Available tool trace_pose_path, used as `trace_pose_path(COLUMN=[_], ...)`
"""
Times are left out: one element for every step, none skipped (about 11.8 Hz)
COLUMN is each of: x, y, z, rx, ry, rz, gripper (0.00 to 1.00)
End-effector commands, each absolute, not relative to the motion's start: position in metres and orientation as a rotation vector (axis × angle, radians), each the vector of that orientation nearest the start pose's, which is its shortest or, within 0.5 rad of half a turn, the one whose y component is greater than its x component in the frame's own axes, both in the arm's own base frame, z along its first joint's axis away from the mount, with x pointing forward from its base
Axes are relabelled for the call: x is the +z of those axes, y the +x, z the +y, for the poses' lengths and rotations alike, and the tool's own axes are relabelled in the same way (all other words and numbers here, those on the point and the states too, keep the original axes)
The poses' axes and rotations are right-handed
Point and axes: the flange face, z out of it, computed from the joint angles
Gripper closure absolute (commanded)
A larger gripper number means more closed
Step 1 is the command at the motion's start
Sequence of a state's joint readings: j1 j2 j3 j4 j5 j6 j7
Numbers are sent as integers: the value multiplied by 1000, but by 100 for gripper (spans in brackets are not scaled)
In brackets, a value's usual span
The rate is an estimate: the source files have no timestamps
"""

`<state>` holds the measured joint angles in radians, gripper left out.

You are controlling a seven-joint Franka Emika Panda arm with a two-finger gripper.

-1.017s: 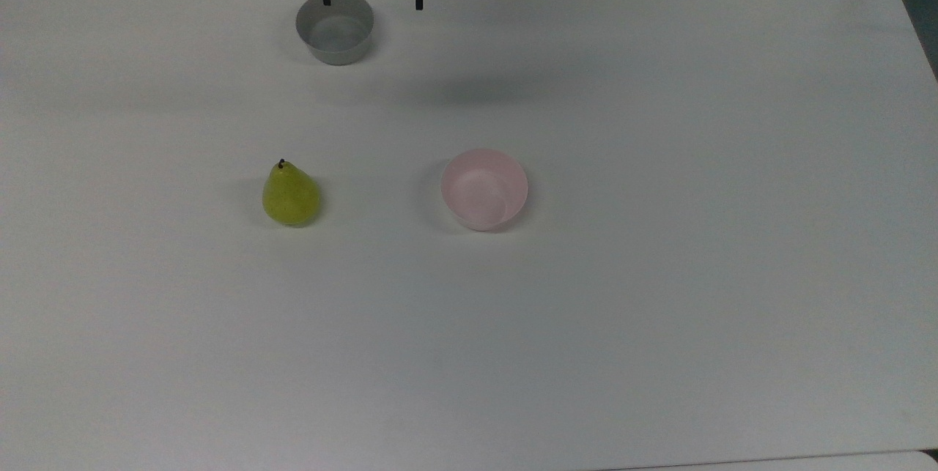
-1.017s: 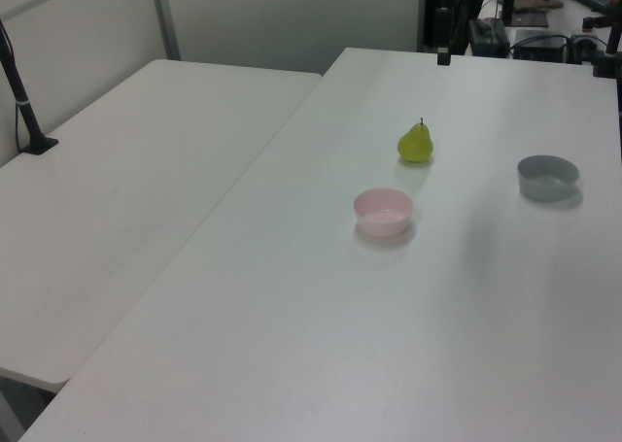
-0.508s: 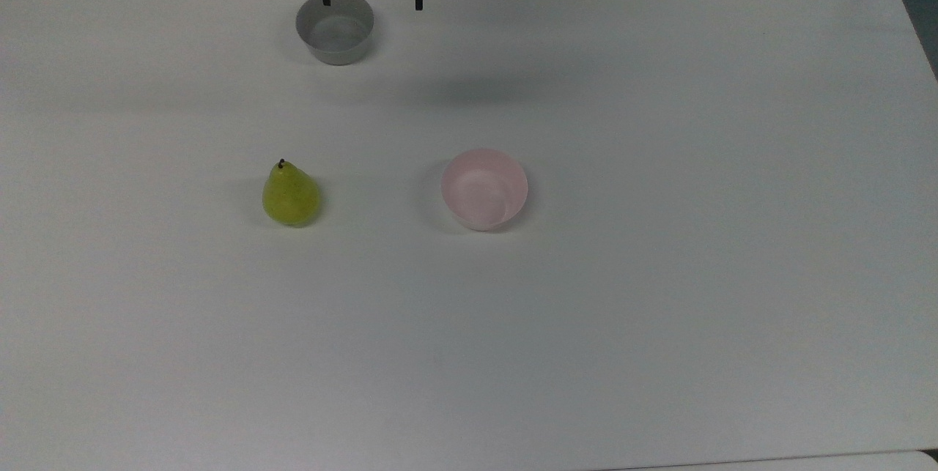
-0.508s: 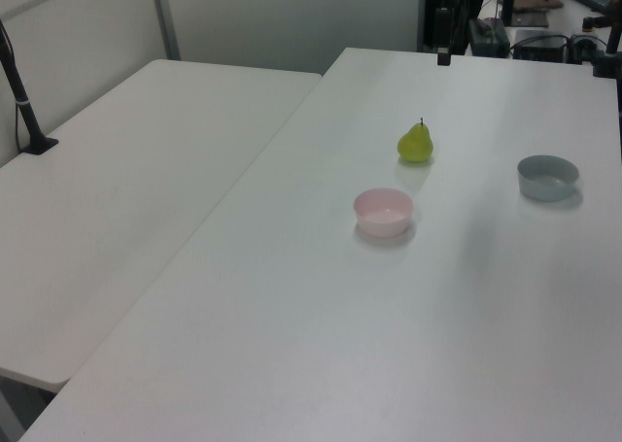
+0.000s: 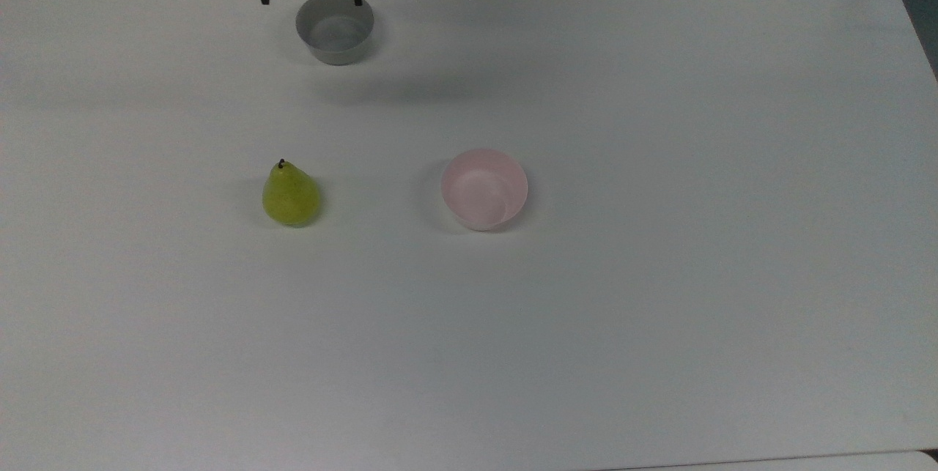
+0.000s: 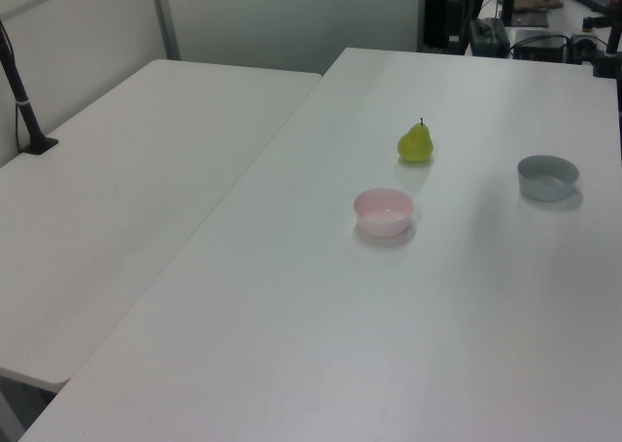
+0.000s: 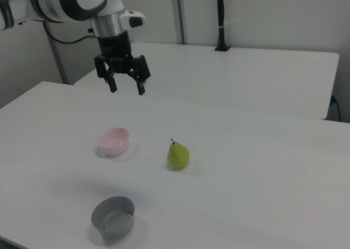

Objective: Place the pear in the bowl
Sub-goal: 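Move the open gripper from above the grey bowl toward the green pear, then lower the open gripper over the green pear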

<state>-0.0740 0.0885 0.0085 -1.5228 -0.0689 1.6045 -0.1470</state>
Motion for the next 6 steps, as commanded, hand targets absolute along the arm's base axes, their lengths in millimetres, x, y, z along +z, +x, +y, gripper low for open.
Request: trace_pose_path(x=[594, 592, 588, 586, 586, 583], y=[589, 600, 609, 613, 616, 617], z=[-87, -100, -112, -117, -117, -117], rx=[46, 26, 18, 0, -26, -24], ry=[-3193, -3200, -3204, -3208, -3211, -3211], rz=[-185, -169, -148, -137, -138, -139], gripper=[0, 0, 0, 0, 0, 0])
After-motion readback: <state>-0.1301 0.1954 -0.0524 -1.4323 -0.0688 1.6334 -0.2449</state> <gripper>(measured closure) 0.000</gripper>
